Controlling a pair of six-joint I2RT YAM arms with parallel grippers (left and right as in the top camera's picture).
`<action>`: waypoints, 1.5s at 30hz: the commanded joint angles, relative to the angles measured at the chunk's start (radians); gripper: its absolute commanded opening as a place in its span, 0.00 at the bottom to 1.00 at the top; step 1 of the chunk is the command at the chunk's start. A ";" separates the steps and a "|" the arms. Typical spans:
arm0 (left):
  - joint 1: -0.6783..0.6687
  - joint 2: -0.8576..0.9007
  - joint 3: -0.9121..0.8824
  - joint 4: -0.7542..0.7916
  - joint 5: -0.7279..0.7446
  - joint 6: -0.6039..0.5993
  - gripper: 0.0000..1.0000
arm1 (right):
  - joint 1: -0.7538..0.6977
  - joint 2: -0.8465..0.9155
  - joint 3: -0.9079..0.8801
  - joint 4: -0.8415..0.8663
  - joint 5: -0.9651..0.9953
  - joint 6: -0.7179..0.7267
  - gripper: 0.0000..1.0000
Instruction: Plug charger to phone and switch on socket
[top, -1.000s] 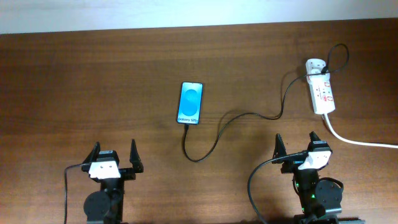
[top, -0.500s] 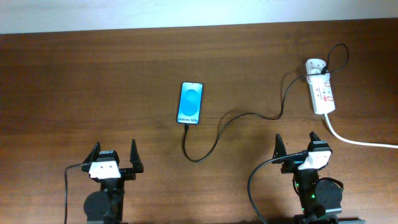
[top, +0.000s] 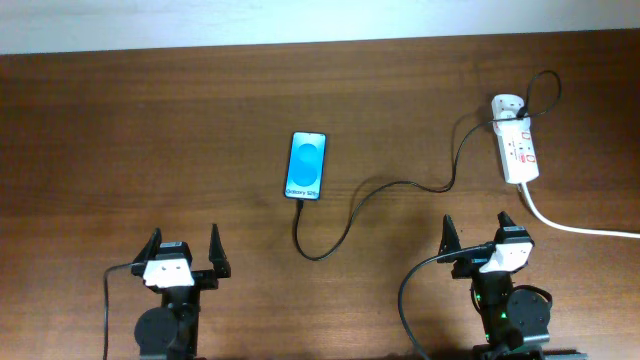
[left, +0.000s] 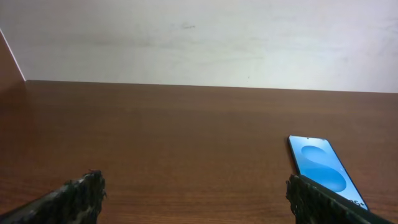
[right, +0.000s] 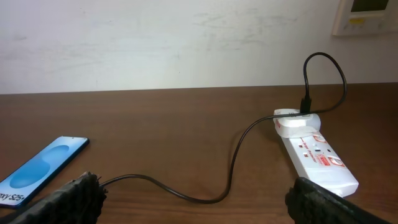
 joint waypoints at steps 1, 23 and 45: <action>-0.005 -0.008 -0.003 -0.004 0.015 0.016 0.99 | 0.006 -0.006 -0.005 -0.007 -0.006 -0.007 0.98; -0.005 -0.008 -0.003 -0.004 0.015 0.016 0.99 | 0.006 -0.010 -0.005 -0.008 -0.001 -0.124 0.98; -0.005 -0.006 -0.003 -0.004 0.015 0.016 0.99 | 0.006 -0.009 -0.005 -0.007 -0.005 -0.122 0.99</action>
